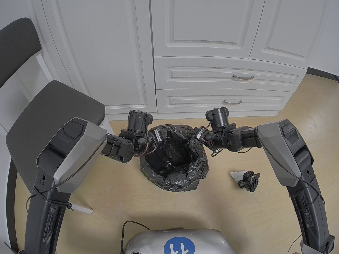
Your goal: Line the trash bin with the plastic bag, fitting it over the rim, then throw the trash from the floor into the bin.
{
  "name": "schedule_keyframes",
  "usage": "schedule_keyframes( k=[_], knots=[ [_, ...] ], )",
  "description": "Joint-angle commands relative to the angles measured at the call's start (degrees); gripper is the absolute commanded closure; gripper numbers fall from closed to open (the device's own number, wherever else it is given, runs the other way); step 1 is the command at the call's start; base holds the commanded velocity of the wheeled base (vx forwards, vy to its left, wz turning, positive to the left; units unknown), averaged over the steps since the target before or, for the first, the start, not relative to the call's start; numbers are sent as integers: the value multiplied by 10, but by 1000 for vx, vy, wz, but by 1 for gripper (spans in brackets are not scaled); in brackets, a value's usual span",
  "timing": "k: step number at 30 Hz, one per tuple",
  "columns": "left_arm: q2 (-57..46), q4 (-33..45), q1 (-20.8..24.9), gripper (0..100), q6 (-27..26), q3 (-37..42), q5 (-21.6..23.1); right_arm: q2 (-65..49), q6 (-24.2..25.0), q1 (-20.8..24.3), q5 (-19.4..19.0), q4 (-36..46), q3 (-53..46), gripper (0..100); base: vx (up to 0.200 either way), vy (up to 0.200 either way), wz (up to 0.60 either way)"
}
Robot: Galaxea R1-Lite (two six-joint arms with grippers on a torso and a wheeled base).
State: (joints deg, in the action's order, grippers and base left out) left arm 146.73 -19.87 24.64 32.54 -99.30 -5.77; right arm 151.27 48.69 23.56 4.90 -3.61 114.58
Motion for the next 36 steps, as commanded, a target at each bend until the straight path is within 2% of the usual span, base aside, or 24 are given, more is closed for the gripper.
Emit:
schedule_keyframes(
  k=[1, 7, 12, 16, 25, 30, 36],
  knots=[
    [-4, -11, -6, 0, 3, -5, 0, 0, 15, -10, 4, -43, 0, 0, 0, 0, 0],
    [15, -18, -11, 0, 2, -31, -1, 17, 21, -17, 6, -82, 0, 0, 0, 0, 0],
    [26, -18, -13, 0, -1, -38, -1, 38, 18, -23, 5, -84, 0, 0, 0, 0, 0],
    [53, -10, -22, 0, -1, -77, -1, 50, 17, -25, -4, -79, 0, 0, 0, 0, 0],
    [63, -1, -23, 0, -5, -98, 3, 30, 10, -26, -25, -69, -6, 0, 0, 0, 0],
    [84, 38, -28, 0, -3, -153, 7, 0, -28, -26, -55, -71, -74, 0, 0, 0, 0],
    [88, 51, -29, 0, -1, -153, 7, -25, -77, -25, -91, -77, -139, 0, 0, 0, 0]
  ],
)
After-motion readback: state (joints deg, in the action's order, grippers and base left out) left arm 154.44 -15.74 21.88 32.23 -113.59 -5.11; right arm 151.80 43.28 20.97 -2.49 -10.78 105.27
